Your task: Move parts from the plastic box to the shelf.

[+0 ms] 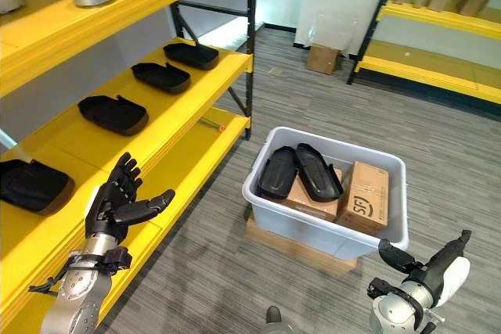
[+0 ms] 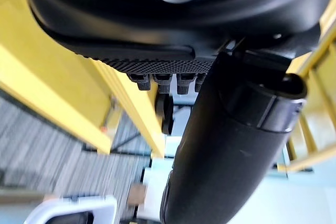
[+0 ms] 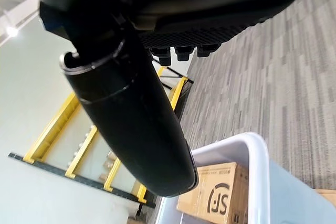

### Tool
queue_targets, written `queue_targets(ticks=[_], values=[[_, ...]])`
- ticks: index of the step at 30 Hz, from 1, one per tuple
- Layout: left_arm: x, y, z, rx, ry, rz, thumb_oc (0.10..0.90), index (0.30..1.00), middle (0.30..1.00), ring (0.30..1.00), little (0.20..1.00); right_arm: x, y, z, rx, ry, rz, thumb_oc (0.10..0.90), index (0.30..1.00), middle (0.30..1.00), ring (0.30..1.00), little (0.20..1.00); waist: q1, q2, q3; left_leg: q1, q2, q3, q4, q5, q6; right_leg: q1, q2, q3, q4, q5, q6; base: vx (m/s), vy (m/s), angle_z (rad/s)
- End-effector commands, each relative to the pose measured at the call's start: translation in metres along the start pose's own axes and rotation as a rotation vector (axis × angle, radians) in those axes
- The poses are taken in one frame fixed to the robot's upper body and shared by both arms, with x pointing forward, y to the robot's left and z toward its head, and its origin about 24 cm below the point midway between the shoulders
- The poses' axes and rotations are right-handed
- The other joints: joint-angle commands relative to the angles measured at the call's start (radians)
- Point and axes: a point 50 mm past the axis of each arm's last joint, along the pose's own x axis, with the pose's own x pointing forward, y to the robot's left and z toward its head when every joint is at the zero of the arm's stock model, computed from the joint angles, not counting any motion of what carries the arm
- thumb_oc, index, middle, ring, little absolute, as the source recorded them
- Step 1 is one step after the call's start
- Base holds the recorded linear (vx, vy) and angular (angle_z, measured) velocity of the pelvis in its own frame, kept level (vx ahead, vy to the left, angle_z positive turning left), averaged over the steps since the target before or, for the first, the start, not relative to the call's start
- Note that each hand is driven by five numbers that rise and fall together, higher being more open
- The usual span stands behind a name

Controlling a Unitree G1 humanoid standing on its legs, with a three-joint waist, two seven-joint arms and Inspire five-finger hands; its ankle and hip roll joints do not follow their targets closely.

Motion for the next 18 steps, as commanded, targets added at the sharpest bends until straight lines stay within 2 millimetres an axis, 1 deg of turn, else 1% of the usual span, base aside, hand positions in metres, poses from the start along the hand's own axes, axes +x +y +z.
queue_targets(ticks=[1,2,4,7,8,9,10,12,15,18], values=[[0.018,-0.004,0.056,-0.025,-0.25,0.018,0.9,1.0,1.0,1.0,1.0,0.017,0.001,0.058,0.075,-0.301,-0.026,0.9,1.0,1.0,1.0,1.0,0.005,-0.015,-0.01,-0.017,-0.016,-0.09,0.0,-0.035,0.02,0.039,0.011,-0.079,0.091,-0.082,0.007,-0.12,-0.18,-0.4],[0.02,-0.007,0.057,-0.044,-0.253,0.026,0.9,1.0,1.0,1.0,1.0,0.019,-0.001,0.064,0.077,-0.333,-0.061,0.9,1.0,1.0,1.0,1.0,-0.002,-0.014,-0.008,-0.029,-0.009,-0.098,0.001,-0.029,0.021,0.038,0.024,-0.059,0.106,-0.101,-0.006,-0.12,-0.193,-0.19],[0.024,-0.01,0.059,-0.061,-0.264,0.016,0.9,1.0,1.0,1.0,1.0,0.022,-0.009,0.069,0.079,-0.368,-0.1,0.9,1.0,1.0,1.0,1.0,-0.011,-0.014,-0.004,-0.044,0.002,-0.109,0.004,-0.018,0.018,0.036,0.038,-0.043,0.134,-0.129,-0.024,-0.11,-0.175,-0.02],[0.029,-0.018,0.064,-0.077,-0.286,-0.023,0.9,1.0,1.0,1.0,1.0,0.03,-0.022,0.08,0.047,-0.442,-0.149,0.9,1.0,1.0,1.0,1.0,-0.018,-0.012,0.008,-0.056,0.024,-0.125,0.006,-0.002,0.009,0.03,0.048,-0.035,0.178,-0.162,-0.041,-0.11,-0.144,-0.02],[0.03,-0.022,0.065,-0.078,-0.296,-0.046,0.9,1.0,1.0,1.0,1.0,0.035,-0.026,0.084,0.05,-0.449,-0.146,0.9,1.0,1.0,1.0,1.0,-0.022,-0.012,0.014,-0.063,0.043,-0.142,0.008,0.011,0.0,0.024,0.054,-0.028,0.203,-0.18,-0.051,-0.08,-0.119,-0.01],[0.031,-0.024,0.065,-0.079,-0.298,-0.049,0.9,1.0,1.0,1.0,1.0,0.037,-0.027,0.085,0.051,-0.451,-0.143,0.9,1.0,1.0,1.0,1.0,-0.023,-0.011,0.016,-0.064,0.049,-0.147,0.008,0.018,-0.005,0.023,0.056,-0.026,0.208,-0.185,-0.054,-0.08,-0.142,-0.02],[0.032,-0.028,0.066,-0.088,-0.305,-0.057,0.9,1.0,1.0,1.0,1.0,0.041,-0.029,0.089,0.06,-0.456,-0.129,0.9,1.0,1.0,1.0,1.0,-0.026,-0.008,0.024,-0.067,0.08,-0.166,0.018,0.052,-0.027,0.016,0.063,-0.02,0.228,-0.201,-0.065,-0.05,-0.088,-0.05],[0.034,-0.031,0.068,-0.082,-0.32,-0.06,0.9,1.0,1.0,1.0,1.0,0.043,-0.027,0.09,0.08,-0.445,-0.109,0.9,1.0,1.0,1.0,1.0,-0.034,-0.003,0.03,-0.067,0.104,-0.174,0.025,0.073,-0.04,0.002,0.064,-0.016,0.254,-0.216,-0.071,-0.05,-0.053,-0.19],[0.036,-0.034,0.069,-0.084,-0.321,-0.053,0.9,1.0,1.0,1.0,1.0,0.044,-0.025,0.09,0.086,-0.43,-0.093,0.9,1.0,1.0,1.0,1.0,-0.046,0.002,0.034,-0.065,0.117,-0.175,0.027,0.077,-0.043,-0.014,0.063,-0.008,0.28,-0.232,-0.077,-0.04,-0.022,-0.36],[0.038,-0.039,0.071,-0.087,-0.335,-0.045,0.9,1.0,1.0,1.0,1.0,0.043,-0.021,0.09,0.069,-0.435,-0.035,0.9,1.0,1.0,1.0,1.0,-0.062,0.014,0.044,-0.066,0.123,-0.168,0.03,0.076,-0.044,-0.042,0.06,-0.005,0.322,-0.255,-0.084,-0.07,-0.037,-0.15]])
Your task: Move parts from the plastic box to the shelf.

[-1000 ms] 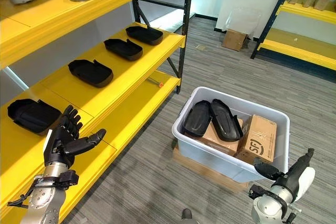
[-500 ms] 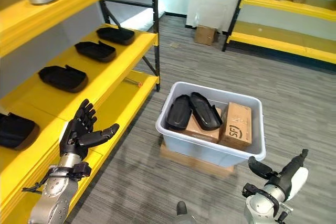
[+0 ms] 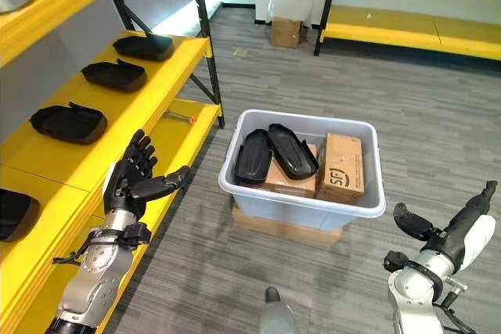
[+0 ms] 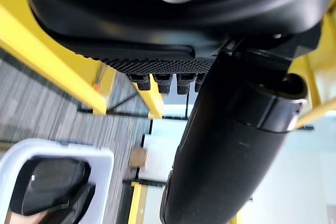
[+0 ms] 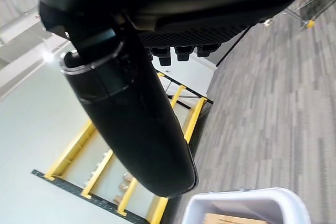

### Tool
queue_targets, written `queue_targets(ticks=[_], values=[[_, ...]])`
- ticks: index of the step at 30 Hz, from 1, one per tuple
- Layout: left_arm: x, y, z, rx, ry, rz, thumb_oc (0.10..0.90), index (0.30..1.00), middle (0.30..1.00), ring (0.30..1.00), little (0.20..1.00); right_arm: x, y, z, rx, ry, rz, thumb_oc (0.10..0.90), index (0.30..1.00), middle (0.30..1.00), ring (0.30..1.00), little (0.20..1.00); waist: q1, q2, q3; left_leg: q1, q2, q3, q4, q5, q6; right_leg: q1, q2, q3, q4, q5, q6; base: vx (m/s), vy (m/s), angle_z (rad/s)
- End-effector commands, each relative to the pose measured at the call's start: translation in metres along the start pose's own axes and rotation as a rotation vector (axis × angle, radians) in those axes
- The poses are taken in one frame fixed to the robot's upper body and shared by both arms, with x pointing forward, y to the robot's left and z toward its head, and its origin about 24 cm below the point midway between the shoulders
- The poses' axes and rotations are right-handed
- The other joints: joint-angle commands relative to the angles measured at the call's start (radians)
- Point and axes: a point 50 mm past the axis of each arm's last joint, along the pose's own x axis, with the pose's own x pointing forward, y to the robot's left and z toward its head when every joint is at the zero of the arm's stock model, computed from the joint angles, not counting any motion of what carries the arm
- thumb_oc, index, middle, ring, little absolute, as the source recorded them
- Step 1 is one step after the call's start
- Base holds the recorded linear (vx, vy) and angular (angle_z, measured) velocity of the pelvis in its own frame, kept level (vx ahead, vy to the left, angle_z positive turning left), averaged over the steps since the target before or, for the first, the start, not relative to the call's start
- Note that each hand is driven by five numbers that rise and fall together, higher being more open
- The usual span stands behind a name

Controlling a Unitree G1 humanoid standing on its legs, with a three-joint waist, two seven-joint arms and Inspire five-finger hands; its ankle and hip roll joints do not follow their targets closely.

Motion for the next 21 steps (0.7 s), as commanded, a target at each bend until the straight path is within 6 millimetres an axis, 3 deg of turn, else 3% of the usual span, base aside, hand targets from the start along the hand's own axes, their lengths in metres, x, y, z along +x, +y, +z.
queue_targets(ticks=[1,6,7,8,9,12,14,16,18,19,20,21], values=[[0.01,-0.001,0.045,-0.004,-0.248,0.007,0.9,1.0,1.0,1.0,1.0,0.015,-0.01,0.033,0.054,-0.189,-0.009,0.9,1.0,1.0,1.0,1.0,-0.014,-0.041,-0.056,-0.085,0.083,-0.081,-0.005,0.11,-0.038,0.11,0.046,-0.091,0.054,-0.123,-0.054,-0.05,-0.041,-0.17],[0.009,0.002,0.041,-0.015,-0.229,0.035,0.9,1.0,1.0,1.0,1.0,0.012,-0.003,0.037,0.003,-0.239,0.069,0.9,1.0,1.0,1.0,1.0,-0.007,-0.044,-0.053,-0.086,0.088,-0.12,-0.011,0.117,-0.044,0.09,0.047,-0.085,0.087,-0.143,-0.06,-0.02,-0.059,-0.06],[0.007,0.005,0.04,-0.023,-0.228,0.05,0.9,1.0,1.0,1.0,1.0,0.013,0.0,0.04,-0.002,-0.257,0.083,0.9,1.0,1.0,1.0,1.0,0.006,-0.047,-0.054,-0.09,0.093,-0.163,-0.01,0.132,-0.053,0.087,0.048,-0.076,0.089,-0.145,-0.06,0.01,-0.026,-0.2],[0.0,0.014,0.038,-0.018,-0.238,0.101,0.9,1.0,1.0,1.0,1.0,0.016,0.006,0.048,0.005,-0.29,0.13,0.9,1.0,1.0,1.0,1.0,0.041,-0.046,-0.055,-0.116,0.104,-0.286,0.006,0.169,-0.051,0.076,0.057,-0.05,0.088,-0.13,-0.068,0.05,-0.026,-0.38],[-0.003,0.02,0.037,-0.016,-0.238,0.13,0.9,1.0,1.0,1.0,1.0,0.018,0.008,0.051,0.007,-0.303,0.153,0.9,1.0,1.0,1.0,1.0,0.057,-0.047,-0.057,-0.12,0.094,-0.35,0.013,0.165,-0.048,0.077,0.059,-0.026,0.086,-0.131,-0.068,0.09,-0.02,-0.73],[-0.013,0.035,0.035,-0.014,-0.226,0.201,0.9,1.0,1.0,1.0,1.0,0.021,0.011,0.057,0.006,-0.326,0.212,0.9,1.0,1.0,1.0,1.0,0.093,-0.056,-0.069,-0.125,0.054,-0.462,0.044,0.126,-0.027,0.091,0.065,0.019,0.066,-0.127,-0.073,0.12,-0.047,-1.18],[-0.019,0.045,0.033,-0.012,-0.217,0.222,0.9,1.0,1.0,1.0,1.0,0.02,0.014,0.057,0.007,-0.329,0.243,0.9,1.0,1.0,1.0,1.0,0.122,-0.062,-0.079,-0.135,-0.005,-0.511,0.054,0.087,-0.01,0.117,0.082,0.039,0.016,-0.108,-0.078,0.09,-0.095,-0.5],[-0.022,0.048,0.032,-0.01,-0.211,0.215,0.9,1.0,1.0,1.0,1.0,0.017,0.016,0.057,0.01,-0.328,0.259,0.9,1.0,1.0,1.0,1.0,0.14,-0.066,-0.081,-0.15,-0.063,-0.526,0.052,0.042,0.008,0.14,0.088,0.049,-0.024,-0.087,-0.071,0.07,-0.074,-0.44],[-0.021,0.047,0.031,-0.003,-0.211,0.188,0.9,1.0,1.0,1.0,1.0,0.014,0.018,0.056,0.023,-0.315,0.262,0.9,1.0,1.0,1.0,1.0,0.154,-0.07,-0.078,-0.173,-0.114,-0.493,0.047,0.018,0.017,0.176,0.094,0.043,-0.079,-0.06,-0.058,0.06,-0.053,-0.27],[-0.021,0.047,0.031,-0.003,-0.211,0.185,0.9,1.0,1.0,1.0,1.0,0.013,0.018,0.056,0.024,-0.314,0.262,0.9,1.0,1.0,1.0,1.0,0.156,-0.07,-0.078,-0.176,-0.121,-0.487,0.045,0.016,0.018,0.182,0.095,0.042,-0.086,-0.056,-0.056,0.07,-0.036,0.05],[-0.02,0.046,0.031,-0.005,-0.208,0.17,0.9,1.0,1.0,1.0,1.0,0.009,0.019,0.054,0.026,-0.307,0.264,0.9,1.0,1.0,1.0,1.0,0.164,-0.07,-0.076,-0.198,-0.158,-0.449,0.031,0.02,0.021,0.204,0.1,0.031,-0.123,-0.034,-0.045,0.14,-0.043,0.19],[-0.019,0.047,0.029,-0.005,-0.203,0.164,0.9,1.0,1.0,1.0,1.0,0.003,0.026,0.051,0.036,-0.29,0.276,0.9,1.0,1.0,1.0,1.0,0.183,-0.075,-0.077,-0.234,-0.2,-0.453,0.022,0.035,0.029,0.226,0.108,0.034,-0.156,-0.012,-0.039,0.2,-0.055,0.32]])
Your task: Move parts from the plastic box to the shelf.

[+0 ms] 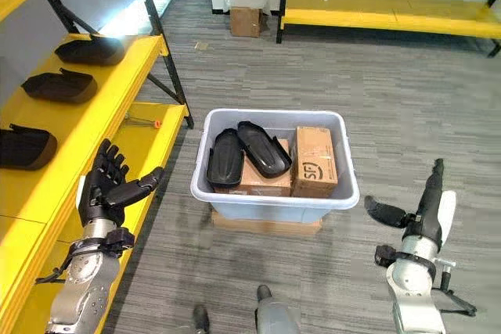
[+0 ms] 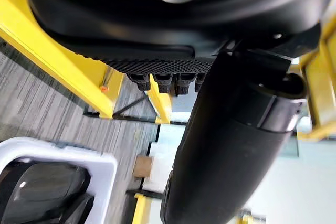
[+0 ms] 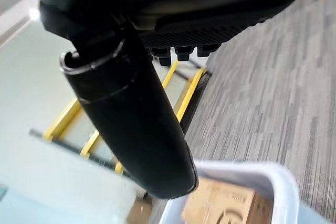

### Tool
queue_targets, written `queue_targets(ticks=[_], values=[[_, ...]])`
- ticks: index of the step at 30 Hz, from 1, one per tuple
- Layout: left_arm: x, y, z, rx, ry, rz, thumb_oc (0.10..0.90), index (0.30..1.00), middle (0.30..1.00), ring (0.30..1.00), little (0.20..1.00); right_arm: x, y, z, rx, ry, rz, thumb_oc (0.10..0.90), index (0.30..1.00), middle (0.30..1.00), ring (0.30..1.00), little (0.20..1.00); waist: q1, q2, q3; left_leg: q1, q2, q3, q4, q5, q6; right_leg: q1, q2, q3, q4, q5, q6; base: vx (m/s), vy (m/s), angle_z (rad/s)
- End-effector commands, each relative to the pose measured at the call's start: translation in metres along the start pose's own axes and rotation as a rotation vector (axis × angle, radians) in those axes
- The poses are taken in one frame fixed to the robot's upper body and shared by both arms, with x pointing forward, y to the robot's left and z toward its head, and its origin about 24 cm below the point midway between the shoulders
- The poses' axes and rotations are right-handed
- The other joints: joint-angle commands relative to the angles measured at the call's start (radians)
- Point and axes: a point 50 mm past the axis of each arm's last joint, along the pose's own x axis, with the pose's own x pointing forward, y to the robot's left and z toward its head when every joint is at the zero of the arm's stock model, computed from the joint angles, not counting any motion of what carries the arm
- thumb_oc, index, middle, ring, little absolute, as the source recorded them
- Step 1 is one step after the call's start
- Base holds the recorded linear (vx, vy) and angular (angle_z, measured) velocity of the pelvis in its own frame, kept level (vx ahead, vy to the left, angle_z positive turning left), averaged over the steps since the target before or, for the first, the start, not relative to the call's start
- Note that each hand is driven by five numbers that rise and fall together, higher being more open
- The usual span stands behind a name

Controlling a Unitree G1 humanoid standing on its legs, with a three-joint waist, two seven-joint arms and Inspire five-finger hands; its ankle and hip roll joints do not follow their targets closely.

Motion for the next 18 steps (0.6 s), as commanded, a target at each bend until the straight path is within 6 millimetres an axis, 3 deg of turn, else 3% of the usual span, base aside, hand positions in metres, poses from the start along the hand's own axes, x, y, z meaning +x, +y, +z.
queue_targets(ticks=[1,2,3,4,18], values=[[0.004,0.001,0.037,-0.012,-0.223,-0.064,0.9,1.0,1.0,1.0,1.0,0.013,0.005,0.043,0.026,-0.233,-0.016,0.9,1.0,1.0,1.0,1.0,0.031,-0.018,-0.078,-0.121,-0.05,0.046,-0.05,0.102,-0.015,0.232,0.041,-0.087,-0.226,0.043,-0.001,0.16,-0.037,0.29],[0.004,0.001,0.037,-0.012,-0.223,-0.064,0.9,1.0,1.0,1.0,1.0,0.013,0.005,0.043,0.026,-0.233,-0.016,0.9,1.0,1.0,1.0,1.0,0.031,-0.018,-0.078,-0.121,-0.05,0.046,-0.05,0.102,-0.015,0.232,0.041,-0.087,-0.226,0.043,-0.001,0.18,-0.02,0.18],[0.002,0.005,0.037,0.002,-0.224,-0.064,0.9,1.0,1.0,1.0,1.0,0.012,0.012,0.042,0.016,-0.215,-0.004,0.9,1.0,1.0,1.0,1.0,0.058,-0.025,-0.084,-0.139,-0.068,-0.016,-0.048,0.104,-0.003,0.234,0.053,-0.062,-0.236,0.051,-0.006,0.18,0.008,0.0],[0.0,0.006,0.036,0.009,-0.226,-0.065,0.9,1.0,1.0,1.0,1.0,0.012,0.014,0.041,0.025,-0.203,-0.001,0.9,1.0,1.0,1.0,1.0,0.065,-0.029,-0.088,-0.132,-0.074,-0.028,-0.055,0.099,0.006,0.237,0.058,-0.059,-0.239,0.049,-0.007,0.23,0.025,-0.09],[-0.003,0.014,0.035,0.027,-0.203,-0.09,0.9,1.0,1.0,1.0,1.0,0.001,0.025,0.031,0.034,-0.144,0.026,0.9,1.0,1.0,1.0,1.0,0.064,-0.036,-0.139,-0.008,-0.09,-0.012,-0.115,0.021,0.052,0.215,0.038,-0.101,-0.273,0.084,0.026,0.14,0.074,-0.18]])
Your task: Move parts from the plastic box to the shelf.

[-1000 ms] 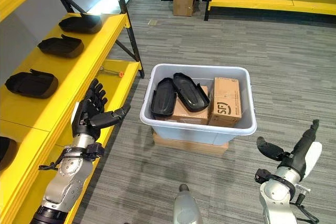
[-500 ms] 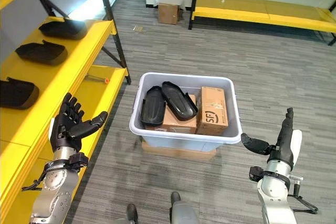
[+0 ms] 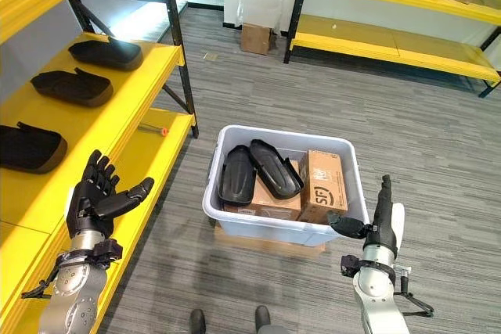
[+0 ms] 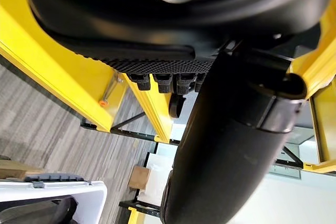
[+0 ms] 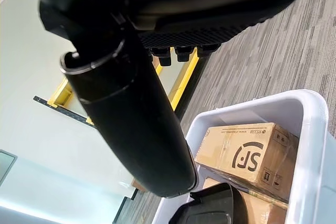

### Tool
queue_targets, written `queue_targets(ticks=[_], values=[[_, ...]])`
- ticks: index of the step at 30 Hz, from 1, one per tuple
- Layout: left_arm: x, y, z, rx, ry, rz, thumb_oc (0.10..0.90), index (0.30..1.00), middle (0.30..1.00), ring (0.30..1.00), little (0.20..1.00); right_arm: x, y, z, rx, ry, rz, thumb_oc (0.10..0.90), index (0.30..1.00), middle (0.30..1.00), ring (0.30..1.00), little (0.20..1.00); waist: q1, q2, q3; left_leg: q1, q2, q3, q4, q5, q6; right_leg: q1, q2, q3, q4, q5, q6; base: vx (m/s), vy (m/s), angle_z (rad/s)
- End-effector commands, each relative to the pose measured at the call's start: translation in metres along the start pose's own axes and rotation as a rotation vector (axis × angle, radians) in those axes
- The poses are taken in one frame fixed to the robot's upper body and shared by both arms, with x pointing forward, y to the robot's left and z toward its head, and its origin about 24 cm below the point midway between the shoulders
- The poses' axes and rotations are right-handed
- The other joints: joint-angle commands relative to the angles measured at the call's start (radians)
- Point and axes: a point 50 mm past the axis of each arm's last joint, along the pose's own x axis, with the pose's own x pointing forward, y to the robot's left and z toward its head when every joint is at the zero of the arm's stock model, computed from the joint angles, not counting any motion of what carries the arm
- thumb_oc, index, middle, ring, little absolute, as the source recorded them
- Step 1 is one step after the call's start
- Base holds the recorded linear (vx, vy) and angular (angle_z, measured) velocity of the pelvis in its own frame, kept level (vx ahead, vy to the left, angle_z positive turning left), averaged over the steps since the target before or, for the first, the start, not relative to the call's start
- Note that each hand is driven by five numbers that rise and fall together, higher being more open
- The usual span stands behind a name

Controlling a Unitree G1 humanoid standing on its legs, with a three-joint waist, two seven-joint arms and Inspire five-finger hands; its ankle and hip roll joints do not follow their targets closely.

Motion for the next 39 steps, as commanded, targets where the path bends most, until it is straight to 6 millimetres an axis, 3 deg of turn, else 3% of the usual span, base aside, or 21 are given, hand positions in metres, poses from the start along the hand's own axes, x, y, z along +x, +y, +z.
queue_targets(ticks=[1,6,10,11,12,14,17,19,20,22,23,25,28,35,39], values=[[0.005,-0.004,0.041,0.0,-0.232,-0.074,0.9,1.0,1.0,1.0,1.0,0.02,-0.023,0.044,-0.039,-0.229,-0.134,0.9,1.0,1.0,1.0,1.0,-0.011,0.01,-0.093,-0.061,-0.023,-0.005,-0.007,-0.016,0.001,-0.006,0.069,-0.111,0.062,-0.037,-0.022,0.14,0.168,0.04],[0.004,-0.002,0.045,-0.001,-0.248,-0.066,0.9,1.0,1.0,1.0,1.0,0.026,-0.025,0.054,-0.084,-0.269,-0.148,0.9,1.0,1.0,1.0,1.0,0.003,0.009,-0.087,-0.043,-0.032,0.008,-0.007,-0.033,0.025,-0.027,0.056,-0.128,0.144,-0.056,-0.01,0.09,0.156,-0.02],[0.004,0.006,0.045,-0.007,-0.242,-0.037,0.9,1.0,1.0,1.0,1.0,0.032,-0.023,0.065,-0.095,-0.308,-0.137,0.9,1.0,1.0,1.0,1.0,0.023,-0.001,-0.068,-0.04,-0.045,0.015,-0.007,-0.038,0.063,-0.119,0.057,-0.161,0.406,-0.011,0.035,0.04,0.182,-0.44],[0.005,0.008,0.047,-0.007,-0.246,-0.031,0.9,1.0,1.0,1.0,1.0,0.033,-0.023,0.067,-0.099,-0.327,-0.132,0.9,1.0,1.0,1.0,1.0,0.034,-0.003,-0.058,-0.04,-0.042,0.022,-0.007,-0.042,0.07,-0.149,0.056,-0.196,0.488,0.001,0.053,-0.01,0.078,-0.73],[0.005,0.008,0.047,-0.005,-0.246,-0.03,0.9,1.0,1.0,1.0,1.0,0.033,-0.023,0.068,-0.105,-0.332,-0.13,0.9,1.0,1.0,1.0,1.0,0.036,-0.005,-0.057,-0.041,-0.043,0.023,-0.007,-0.042,0.071,-0.157,0.053,-0.199,0.499,0.002,0.056,0.01,0.087,-0.62],[0.002,0.012,0.045,-0.018,-0.231,0.003,0.9,1.0,1.0,1.0,1.0,0.035,-0.022,0.072,-0.129,-0.362,-0.114,0.9,1.0,1.0,1.0,1.0,0.055,-0.004,-0.041,-0.032,-0.031,0.043,-0.007,-0.047,0.069,-0.193,0.002,-0.262,0.56,0.034,0.071,0.03,0.07,-0.45],[0.0,0.018,0.041,-0.023,-0.215,0.032,0.9,1.0,1.0,1.0,1.0,0.033,-0.024,0.076,-0.213,-0.415,-0.133,0.9,1.0,1.0,1.0,1.0,0.056,-0.011,-0.034,-0.001,-0.012,0.054,-0.007,-0.069,0.06,-0.204,-0.077,-0.281,0.442,0.071,0.075,0.07,-0.069,-0.36],[0.0,0.018,0.043,-0.033,-0.221,0.021,0.9,1.0,1.0,1.0,1.0,0.033,-0.025,0.077,-0.229,-0.428,-0.143,0.9,1.0,1.0,1.0,1.0,0.051,-0.014,-0.031,0.01,-0.008,0.048,-0.007,-0.078,0.057,-0.207,-0.093,-0.267,0.396,0.097,0.082,0.09,-0.135,-0.21],[0.002,0.014,0.052,-0.062,-0.277,-0.054,0.9,1.0,1.0,1.0,1.0,0.031,-0.03,0.078,-0.24,-0.442,-0.156,0.9,1.0,1.0,1.0,1.0,0.04,-0.022,-0.028,0.027,0.002,0.031,-0.007,-0.094,0.048,-0.208,-0.131,-0.222,0.276,0.165,0.103,0.11,-0.222,-0.01],[0.002,0.005,0.059,-0.036,-0.319,-0.117,0.9,1.0,1.0,1.0,1.0,0.031,-0.028,0.076,-0.237,-0.429,-0.147,0.9,1.0,1.0,1.0,1.0,0.032,-0.028,-0.024,0.044,0.021,0.001,-0.007,-0.118,0.038,-0.226,-0.18,-0.152,0.159,0.247,0.129,0.19,-0.361,0.43],[0.001,0.001,0.06,-0.026,-0.313,-0.142,0.9,1.0,1.0,1.0,1.0,0.032,-0.025,0.073,-0.231,-0.411,-0.122,0.9,1.0,1.0,1.0,1.0,0.039,-0.03,-0.025,0.059,0.039,-0.012,-0.007,-0.133,0.029,-0.216,-0.204,-0.14,0.113,0.256,0.144,0.19,-0.389,0.87],[-0.001,0.003,0.057,-0.006,-0.294,-0.123,0.9,1.0,1.0,1.0,1.0,0.031,-0.025,0.072,-0.218,-0.404,-0.095,0.9,1.0,1.0,1.0,1.0,0.055,-0.043,-0.037,0.052,0.045,-0.015,-0.007,-0.136,0.014,-0.161,-0.208,-0.182,0.04,0.25,0.147,0.13,-0.424,0.74],[-0.007,0.008,0.055,-0.005,-0.282,-0.146,0.9,1.0,1.0,1.0,1.0,0.023,-0.026,0.062,-0.214,-0.373,-0.078,0.9,1.0,1.0,1.0,1.0,0.061,-0.053,-0.047,0.043,0.056,-0.029,-0.007,-0.125,0.001,-0.118,-0.192,-0.186,0.012,0.227,0.144,0.06,-0.264,0.38],[-0.018,0.017,0.056,-0.023,-0.284,-0.138,0.9,1.0,1.0,1.0,1.0,0.025,-0.025,0.063,-0.262,-0.393,-0.04,0.9,1.0,1.0,1.0,1.0,0.076,-0.021,-0.056,0.025,0.095,-0.078,-0.007,-0.077,-0.039,-0.026,-0.13,-0.179,-0.009,0.097,0.122,0.03,-0.118,0.0],[-0.019,0.019,0.054,-0.035,-0.275,-0.131,0.9,1.0,1.0,1.0,1.0,0.028,-0.026,0.069,-0.274,-0.418,-0.041,0.9,1.0,1.0,1.0,1.0,0.082,-0.02,-0.062,0.028,0.108,-0.087,-0.007,-0.069,-0.049,0.0,-0.114,-0.177,-0.005,0.067,0.105,0.04,-0.121,0.01]])
